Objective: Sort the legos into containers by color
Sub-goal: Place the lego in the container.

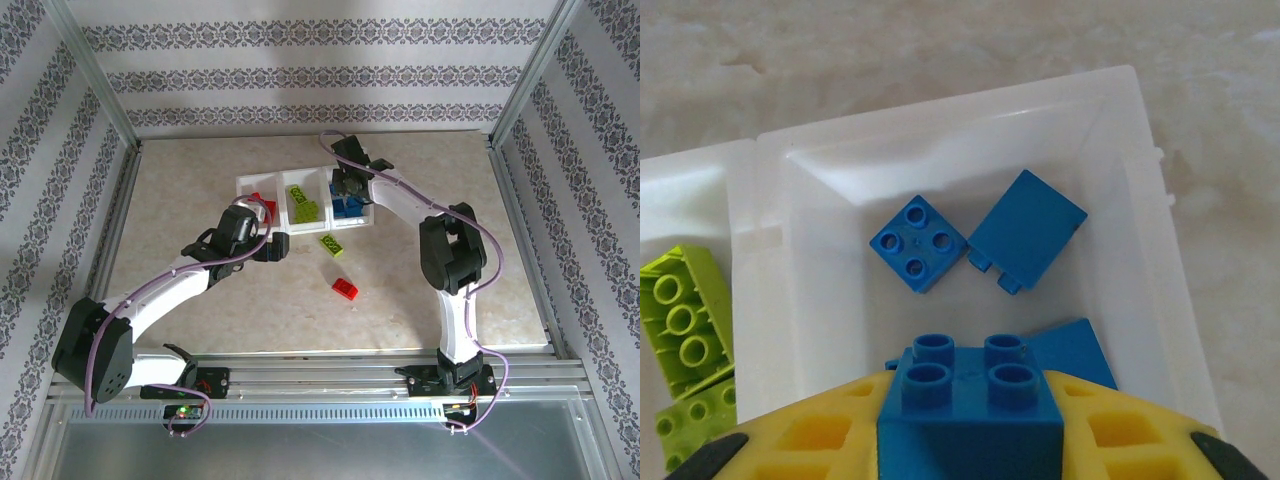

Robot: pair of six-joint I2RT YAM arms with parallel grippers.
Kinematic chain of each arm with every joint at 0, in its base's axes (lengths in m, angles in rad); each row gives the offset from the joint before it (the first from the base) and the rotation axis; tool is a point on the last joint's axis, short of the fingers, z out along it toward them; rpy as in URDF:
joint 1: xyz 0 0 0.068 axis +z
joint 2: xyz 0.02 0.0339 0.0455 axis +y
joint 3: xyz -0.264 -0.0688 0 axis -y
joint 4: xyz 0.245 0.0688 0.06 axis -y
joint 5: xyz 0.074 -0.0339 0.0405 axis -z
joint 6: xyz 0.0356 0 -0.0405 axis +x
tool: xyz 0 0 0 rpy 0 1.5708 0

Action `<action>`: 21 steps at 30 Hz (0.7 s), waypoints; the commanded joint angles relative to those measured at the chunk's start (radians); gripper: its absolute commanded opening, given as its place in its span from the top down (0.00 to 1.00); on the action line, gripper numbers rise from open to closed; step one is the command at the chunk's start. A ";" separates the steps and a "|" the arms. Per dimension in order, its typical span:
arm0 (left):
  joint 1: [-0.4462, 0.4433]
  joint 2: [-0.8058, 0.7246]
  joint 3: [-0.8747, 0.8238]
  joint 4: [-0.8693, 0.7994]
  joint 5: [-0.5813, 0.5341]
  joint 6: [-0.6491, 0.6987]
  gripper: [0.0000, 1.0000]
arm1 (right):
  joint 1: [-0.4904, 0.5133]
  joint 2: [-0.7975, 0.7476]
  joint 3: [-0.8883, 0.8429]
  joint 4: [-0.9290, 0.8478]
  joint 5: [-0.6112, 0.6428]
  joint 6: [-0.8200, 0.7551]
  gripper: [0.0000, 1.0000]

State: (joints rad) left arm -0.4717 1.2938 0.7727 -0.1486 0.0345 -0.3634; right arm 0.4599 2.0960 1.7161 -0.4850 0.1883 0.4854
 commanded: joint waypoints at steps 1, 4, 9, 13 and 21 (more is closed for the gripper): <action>-0.015 -0.013 -0.008 0.052 0.023 0.038 0.00 | -0.013 0.038 0.053 -0.026 -0.021 -0.016 0.64; -0.025 -0.011 -0.014 0.072 0.046 0.059 0.00 | -0.017 0.051 0.072 -0.033 -0.027 -0.019 0.55; -0.058 0.006 -0.012 0.106 0.071 0.113 0.00 | -0.018 0.040 0.078 -0.038 -0.031 -0.023 0.49; -0.102 0.023 -0.002 0.129 0.089 0.171 0.00 | -0.017 0.002 0.053 -0.032 -0.035 -0.022 0.48; -0.216 0.086 0.038 0.161 0.149 0.342 0.00 | -0.017 -0.149 -0.070 0.000 -0.016 -0.015 0.41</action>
State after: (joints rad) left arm -0.6571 1.3510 0.7742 -0.0349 0.1337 -0.1276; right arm 0.4530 2.0426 1.6764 -0.4999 0.1631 0.4709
